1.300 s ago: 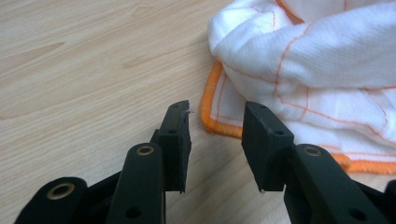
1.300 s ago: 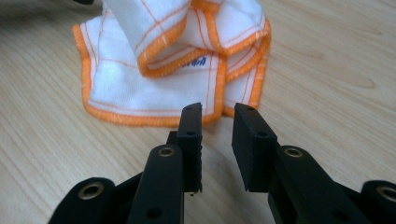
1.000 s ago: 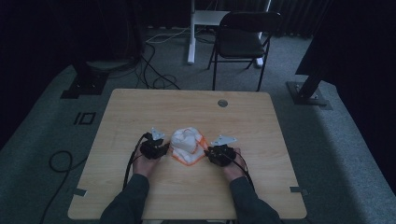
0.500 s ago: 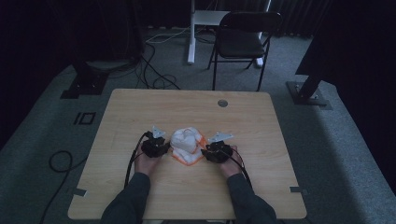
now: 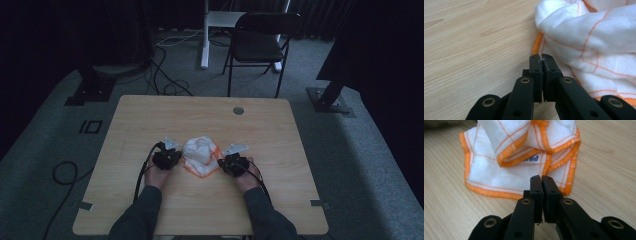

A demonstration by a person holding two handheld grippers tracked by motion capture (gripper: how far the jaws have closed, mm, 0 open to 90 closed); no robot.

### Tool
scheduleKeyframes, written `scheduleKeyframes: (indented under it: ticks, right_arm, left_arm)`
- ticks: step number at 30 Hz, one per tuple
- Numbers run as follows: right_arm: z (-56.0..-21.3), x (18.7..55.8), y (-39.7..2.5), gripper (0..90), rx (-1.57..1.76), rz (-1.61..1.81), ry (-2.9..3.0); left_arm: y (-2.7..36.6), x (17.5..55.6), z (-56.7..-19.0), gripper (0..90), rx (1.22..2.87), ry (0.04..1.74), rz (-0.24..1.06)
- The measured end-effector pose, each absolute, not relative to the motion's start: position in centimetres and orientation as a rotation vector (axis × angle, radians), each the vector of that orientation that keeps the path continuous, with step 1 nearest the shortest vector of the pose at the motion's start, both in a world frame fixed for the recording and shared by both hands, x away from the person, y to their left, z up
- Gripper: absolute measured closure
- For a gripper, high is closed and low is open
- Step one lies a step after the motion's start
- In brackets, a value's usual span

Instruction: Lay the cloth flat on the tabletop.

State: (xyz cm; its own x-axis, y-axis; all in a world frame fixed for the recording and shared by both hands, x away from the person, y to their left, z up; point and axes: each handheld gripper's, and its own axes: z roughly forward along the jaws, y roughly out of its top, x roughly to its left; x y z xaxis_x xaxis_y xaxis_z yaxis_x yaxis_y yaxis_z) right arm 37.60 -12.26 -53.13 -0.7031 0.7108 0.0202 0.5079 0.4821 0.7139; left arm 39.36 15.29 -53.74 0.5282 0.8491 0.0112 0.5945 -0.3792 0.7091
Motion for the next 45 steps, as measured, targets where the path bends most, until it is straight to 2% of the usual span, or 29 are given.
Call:
scheduleKeyframes:
  ticks: [22, 30, 42, 45]
  right_arm:
    - [-53.3, 35.4, -15.8, 88.5, 1.086, 1.007, 2.424]
    - [-53.2, 34.4, -16.7, 88.6, 1.084, 0.989, 2.43]
    - [-53.1, 32.7, -17.5, 88.3, 1.062, 0.971, 2.45]
    - [-52.9, 32.8, -17.5, 83.8, 1.063, 0.984, 2.438]
  left_arm:
    - [18.5, 37.4, -53.7, 88.3, 2.074, 1.242, 0.532]
    - [18.9, 36.4, -53.7, 88.3, 2.084, 1.254, 0.555]
    - [19.2, 34.6, -53.6, 87.9, 2.061, 1.291, 0.526]
    - [19.1, 34.4, -53.5, 82.7, 2.066, 1.286, 0.526]
